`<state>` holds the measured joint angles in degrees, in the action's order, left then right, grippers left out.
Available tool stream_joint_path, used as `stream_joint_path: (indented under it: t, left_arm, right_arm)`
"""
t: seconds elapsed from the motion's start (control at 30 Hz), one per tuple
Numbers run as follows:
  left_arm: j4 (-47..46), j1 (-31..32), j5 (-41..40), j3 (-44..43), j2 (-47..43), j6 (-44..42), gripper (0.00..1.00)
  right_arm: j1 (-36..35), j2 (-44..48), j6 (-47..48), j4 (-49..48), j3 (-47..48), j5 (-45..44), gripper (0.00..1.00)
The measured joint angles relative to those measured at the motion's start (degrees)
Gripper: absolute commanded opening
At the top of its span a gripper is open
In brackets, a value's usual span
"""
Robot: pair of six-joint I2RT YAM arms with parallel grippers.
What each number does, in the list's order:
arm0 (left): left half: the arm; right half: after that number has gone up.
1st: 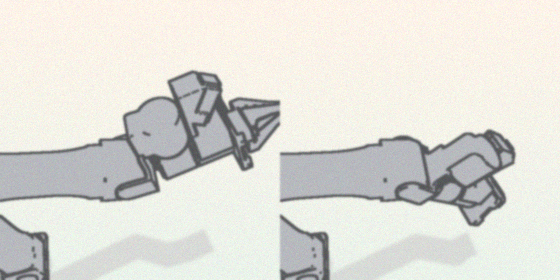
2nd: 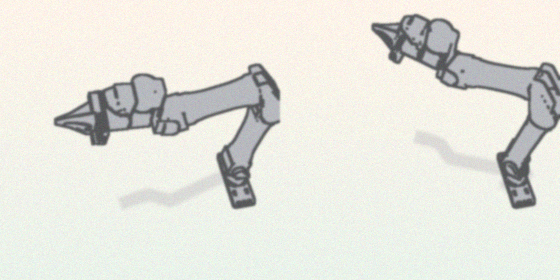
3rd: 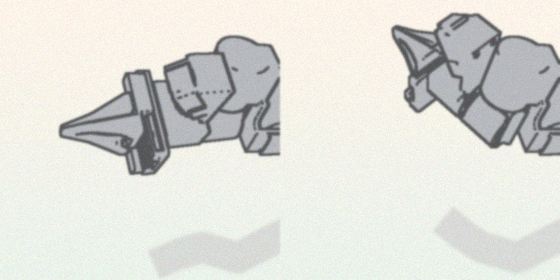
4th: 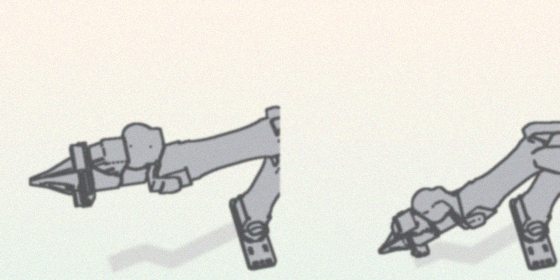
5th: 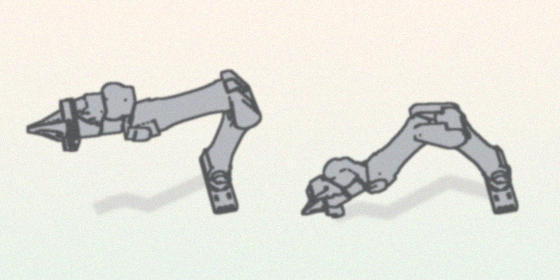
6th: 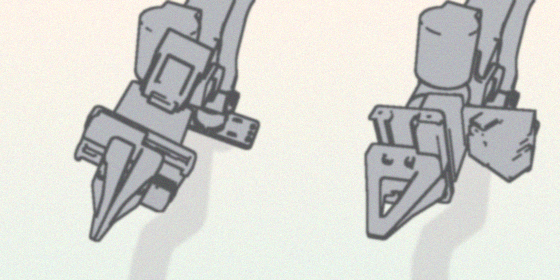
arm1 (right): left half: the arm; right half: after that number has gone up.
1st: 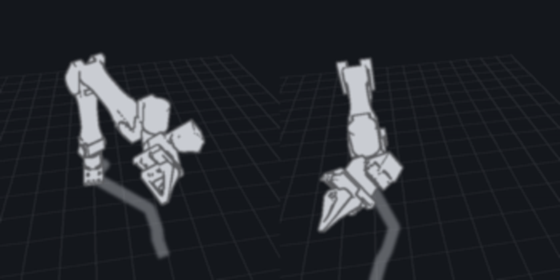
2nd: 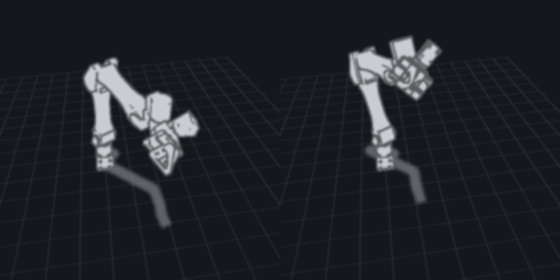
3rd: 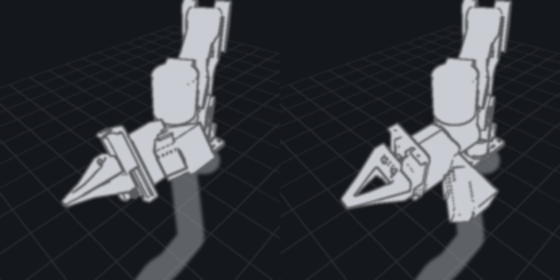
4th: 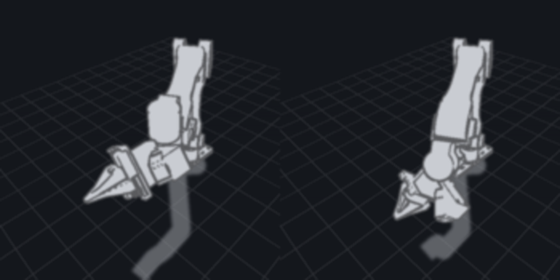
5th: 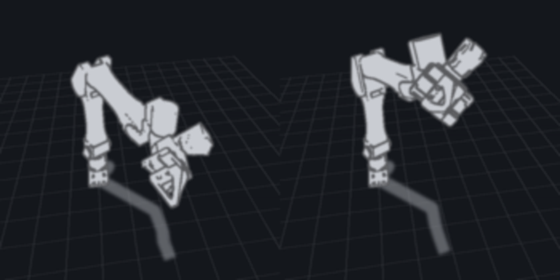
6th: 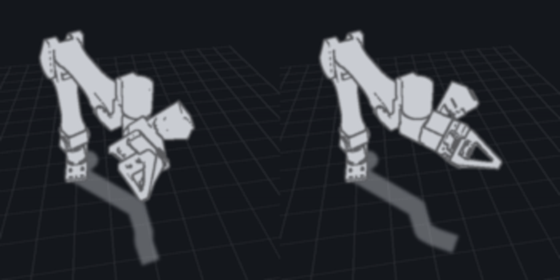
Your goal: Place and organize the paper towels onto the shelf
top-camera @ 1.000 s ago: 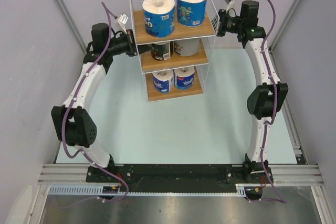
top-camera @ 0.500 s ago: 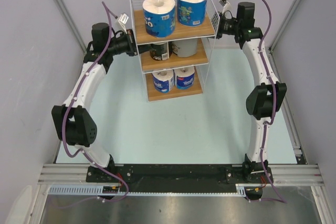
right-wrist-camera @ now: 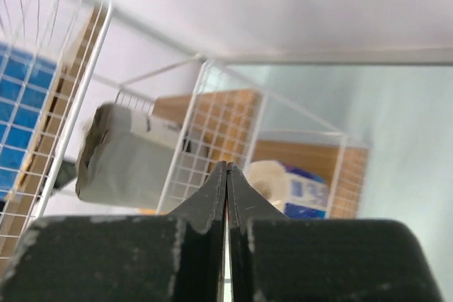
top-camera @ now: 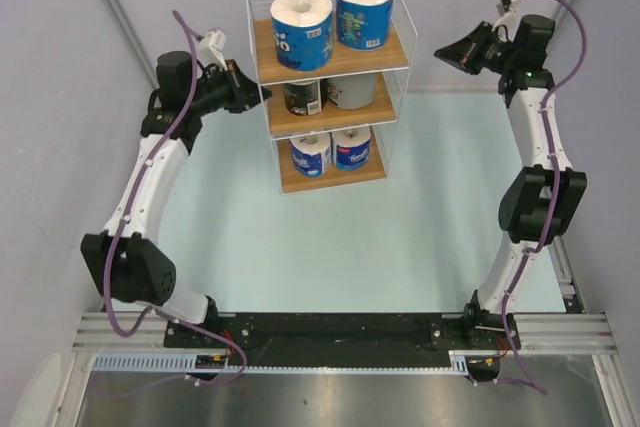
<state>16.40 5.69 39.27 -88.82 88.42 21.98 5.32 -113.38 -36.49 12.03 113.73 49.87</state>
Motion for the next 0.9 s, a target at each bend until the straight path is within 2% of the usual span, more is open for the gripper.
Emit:
stream_joint_path:
  t: [0.23, 0.4, 0.57, 0.9]
  left_arm:
    - [-1.16, -4.39, -7.15, 9.11, -11.72, 1.64, 0.01]
    - [-3.87, -5.49, -12.81, 13.68, -20.63, 4.42, 0.01]
    - [-8.5, -5.46, -12.9, 9.29, -21.84, 6.97, 0.0]
    - [-16.87, -5.46, -8.28, -1.68, -15.61, 12.22, 0.0]
  right_arm:
    - [2.27, 4.07, 0.09, 0.72, 0.04, -5.7, 0.0]
    - [1.99, 2.95, 1.66, 6.32, 11.61, -6.93, 0.0]
    - [1.9, 0.42, 1.55, 6.6, 22.71, -2.69, 0.0]
    - [-0.59, -0.09, 2.08, 6.05, 23.15, 4.2, 0.0]
